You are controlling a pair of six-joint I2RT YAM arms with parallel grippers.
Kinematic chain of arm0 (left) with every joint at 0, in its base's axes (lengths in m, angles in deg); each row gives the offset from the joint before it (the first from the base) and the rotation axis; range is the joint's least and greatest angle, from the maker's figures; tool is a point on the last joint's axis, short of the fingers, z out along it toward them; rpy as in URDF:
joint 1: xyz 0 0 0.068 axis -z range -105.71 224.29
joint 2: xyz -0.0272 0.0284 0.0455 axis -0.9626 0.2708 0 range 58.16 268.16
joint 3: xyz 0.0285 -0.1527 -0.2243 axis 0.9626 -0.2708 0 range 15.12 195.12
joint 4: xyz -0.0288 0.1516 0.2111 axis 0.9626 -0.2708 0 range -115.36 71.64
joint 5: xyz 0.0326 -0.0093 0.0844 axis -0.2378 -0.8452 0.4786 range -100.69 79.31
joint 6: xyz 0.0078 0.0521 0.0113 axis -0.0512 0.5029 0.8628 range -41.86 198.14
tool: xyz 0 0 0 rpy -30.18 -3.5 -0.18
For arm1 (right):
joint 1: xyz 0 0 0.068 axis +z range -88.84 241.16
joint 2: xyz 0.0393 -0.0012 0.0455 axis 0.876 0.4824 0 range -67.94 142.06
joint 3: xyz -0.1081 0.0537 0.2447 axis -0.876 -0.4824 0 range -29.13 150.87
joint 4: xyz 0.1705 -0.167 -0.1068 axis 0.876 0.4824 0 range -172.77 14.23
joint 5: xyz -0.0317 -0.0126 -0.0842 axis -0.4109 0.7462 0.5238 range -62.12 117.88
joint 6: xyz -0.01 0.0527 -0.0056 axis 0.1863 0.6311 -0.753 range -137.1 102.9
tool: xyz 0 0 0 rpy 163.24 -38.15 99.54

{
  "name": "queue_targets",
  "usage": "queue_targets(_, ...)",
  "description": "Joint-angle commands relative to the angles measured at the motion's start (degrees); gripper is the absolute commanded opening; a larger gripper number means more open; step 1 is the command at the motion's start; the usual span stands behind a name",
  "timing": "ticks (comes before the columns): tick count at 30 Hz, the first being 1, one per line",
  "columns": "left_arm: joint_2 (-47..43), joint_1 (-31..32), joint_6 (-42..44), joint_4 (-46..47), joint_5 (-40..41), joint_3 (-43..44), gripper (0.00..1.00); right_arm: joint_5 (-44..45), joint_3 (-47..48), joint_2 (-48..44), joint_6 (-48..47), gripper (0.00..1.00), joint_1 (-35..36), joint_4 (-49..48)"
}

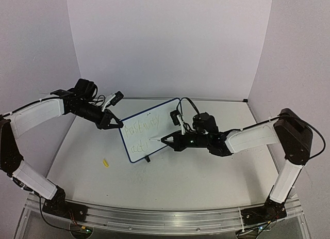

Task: Write a sentence on the whiteboard

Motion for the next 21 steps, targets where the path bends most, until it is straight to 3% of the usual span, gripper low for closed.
queue_targets(1,0.85,0.97,0.02,-2.17,-0.27,1.26,0.0,-1.48,-0.93,-0.92,1.02,0.0,-0.82,-3.16)
queue_targets(21,1.19,0.98,0.16,-2.16,-0.11,1.26,0.0,-2.88,2.47,3.69,1.5,0.0,-2.18,-4.17)
